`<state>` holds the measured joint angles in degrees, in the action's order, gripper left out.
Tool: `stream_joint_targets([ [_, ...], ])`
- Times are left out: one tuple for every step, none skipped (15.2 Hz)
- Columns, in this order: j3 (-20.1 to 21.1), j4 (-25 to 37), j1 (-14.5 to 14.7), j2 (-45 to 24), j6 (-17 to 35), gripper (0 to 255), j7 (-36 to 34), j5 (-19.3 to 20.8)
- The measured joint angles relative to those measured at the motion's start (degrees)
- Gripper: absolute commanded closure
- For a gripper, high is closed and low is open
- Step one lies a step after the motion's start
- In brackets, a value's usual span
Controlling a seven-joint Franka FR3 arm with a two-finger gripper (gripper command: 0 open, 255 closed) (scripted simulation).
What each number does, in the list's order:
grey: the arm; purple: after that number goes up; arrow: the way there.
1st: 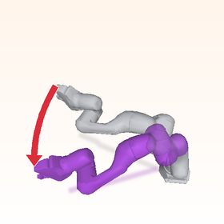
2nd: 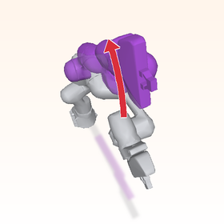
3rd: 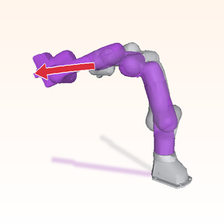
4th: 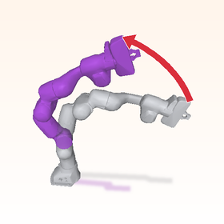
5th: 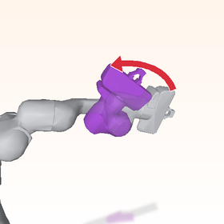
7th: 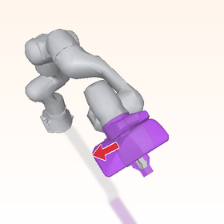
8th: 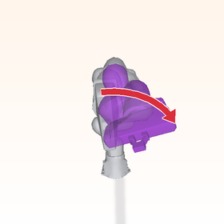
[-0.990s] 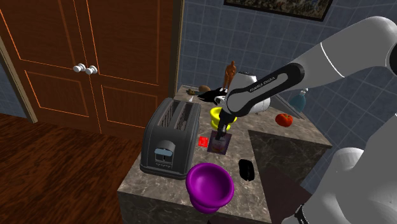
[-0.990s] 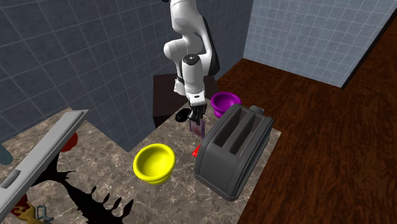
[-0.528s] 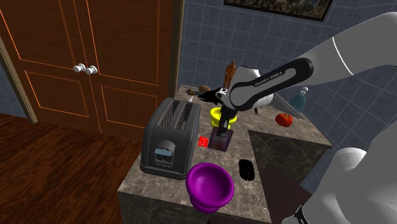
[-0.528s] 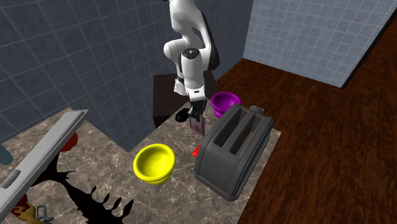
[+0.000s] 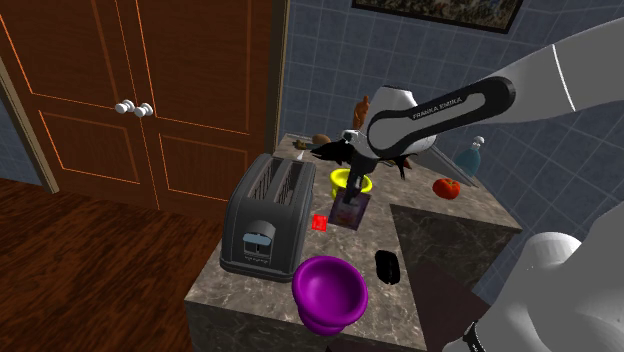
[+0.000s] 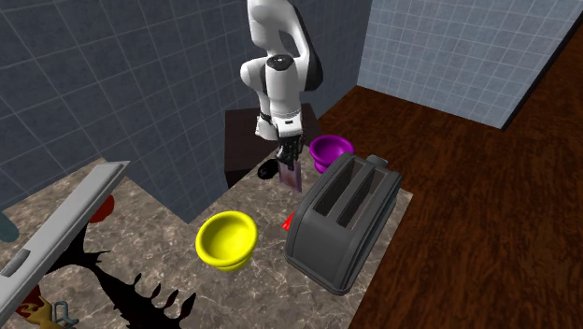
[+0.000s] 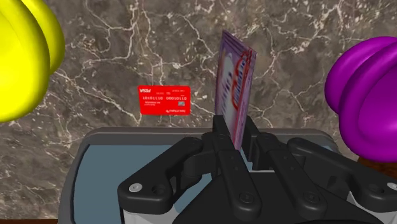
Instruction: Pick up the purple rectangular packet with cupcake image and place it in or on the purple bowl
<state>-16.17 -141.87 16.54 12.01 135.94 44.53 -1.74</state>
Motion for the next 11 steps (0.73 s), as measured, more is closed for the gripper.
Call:
stream_joint_targets([
  [0.06,0.16,-0.11,0.72,-0.86,255,-0.18,0.28],
  [0.14,0.58,-0.16,1.16,-1.70,255,-0.38,0.46],
  [0.22,1.08,-0.18,1.50,-2.54,255,-0.55,0.58],
  [0.29,1.70,-0.21,1.85,-3.49,255,-0.71,0.71],
  [0.42,1.81,-0.28,2.61,-4.33,255,-0.97,0.97],
  [0.54,2.17,-0.30,3.04,-5.11,255,-1.19,1.11],
  [0.61,2.64,-0.30,3.29,-5.82,255,-1.32,1.18],
  [0.56,3.40,-0.37,3.41,-6.71,255,-1.25,1.24],
  [0.71,3.83,-0.36,3.83,-7.53,255,-1.51,1.35],
  [0.72,4.21,-0.40,4.10,-8.17,255,-1.54,1.44],
  [0.78,4.93,-0.42,4.36,-9.15,255,-1.65,1.52],
])
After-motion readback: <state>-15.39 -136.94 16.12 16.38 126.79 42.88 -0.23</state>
